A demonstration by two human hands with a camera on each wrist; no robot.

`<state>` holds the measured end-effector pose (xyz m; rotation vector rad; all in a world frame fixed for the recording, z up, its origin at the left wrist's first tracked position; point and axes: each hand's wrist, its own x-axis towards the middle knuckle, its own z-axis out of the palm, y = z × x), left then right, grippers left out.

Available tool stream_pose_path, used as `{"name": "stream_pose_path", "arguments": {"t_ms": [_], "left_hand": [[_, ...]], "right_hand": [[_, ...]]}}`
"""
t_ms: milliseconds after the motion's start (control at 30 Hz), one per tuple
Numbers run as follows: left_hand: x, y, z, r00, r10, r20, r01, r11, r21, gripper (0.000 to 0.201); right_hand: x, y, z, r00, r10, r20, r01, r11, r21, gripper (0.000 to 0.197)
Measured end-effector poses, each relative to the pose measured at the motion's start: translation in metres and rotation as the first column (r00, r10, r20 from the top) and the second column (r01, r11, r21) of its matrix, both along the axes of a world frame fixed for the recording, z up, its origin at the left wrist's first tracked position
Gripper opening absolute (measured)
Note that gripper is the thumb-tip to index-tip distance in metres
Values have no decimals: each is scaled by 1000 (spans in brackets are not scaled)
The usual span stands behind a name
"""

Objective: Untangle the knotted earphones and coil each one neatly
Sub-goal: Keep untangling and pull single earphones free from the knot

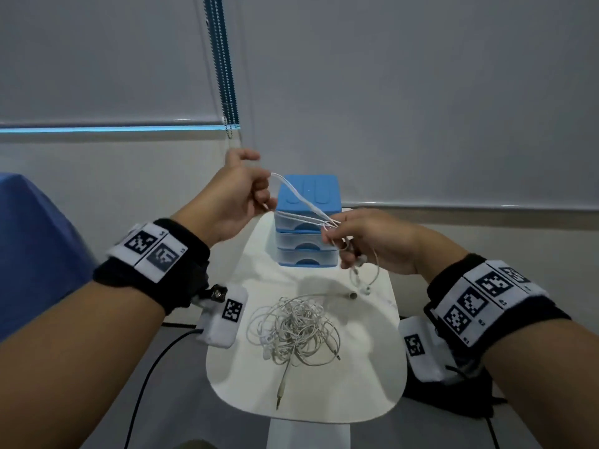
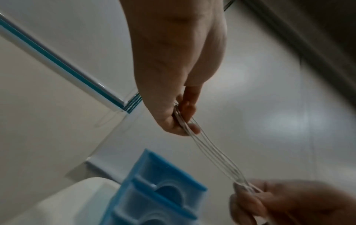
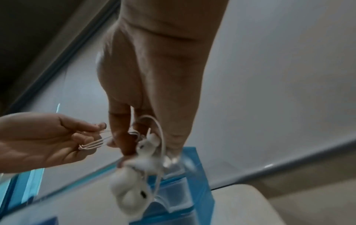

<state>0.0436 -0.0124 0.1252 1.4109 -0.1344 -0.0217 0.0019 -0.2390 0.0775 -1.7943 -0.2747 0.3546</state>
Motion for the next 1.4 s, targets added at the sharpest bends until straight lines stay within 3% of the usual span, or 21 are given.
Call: {"name": "stream_pose_path", "arguments": {"t_ms": [100, 233, 333, 433, 467, 533, 633, 833, 1000, 1133, 1400], "left_hand": [[13, 10, -29, 999, -33, -25, 38, 967, 253, 31], [33, 18, -74, 995, -64, -75, 95, 814, 573, 26], [49, 16, -104, 992, -120, -35, 97, 561, 822, 19], [57, 14, -128, 969, -227, -101, 144, 183, 972, 30], [59, 13, -133, 960, -246, -133, 161, 96, 982, 35], [63, 14, -138, 948, -274, -160, 167, 3, 986, 34], [64, 13, -141, 934, -317, -163, 157, -44, 987, 19], [61, 5, -133, 921, -315, -228, 198, -125, 972, 16], [52, 5, -119, 922, -278, -268, 249, -100, 963, 17], [46, 3, -117, 916, -273, -294, 268, -129, 955, 26], [60, 7, -114, 900, -310, -306, 274, -141, 951, 27]], "right_hand": [[18, -7, -7, 991, -72, 113, 104, 943, -315, 12], [47, -1, -27, 951, 77, 298, 174, 661, -729, 14], [63, 5, -54, 929, 156, 334, 191, 570, -799, 12], [71, 9, -84, 926, 208, 316, 169, 518, -838, 8], [72, 10, -92, 923, 210, 323, 173, 523, -835, 11], [74, 10, -102, 914, 217, 343, 189, 521, -832, 25], [73, 6, -102, 918, 224, 328, 185, 489, -853, 46], [69, 5, -91, 920, 287, 267, 141, 395, -908, 41], [71, 13, -77, 932, 314, 181, 82, 304, -949, 39], [74, 13, -73, 943, 283, 173, 82, 306, -949, 38], [93, 11, -79, 968, 99, 230, 172, 405, -898, 20]]}}
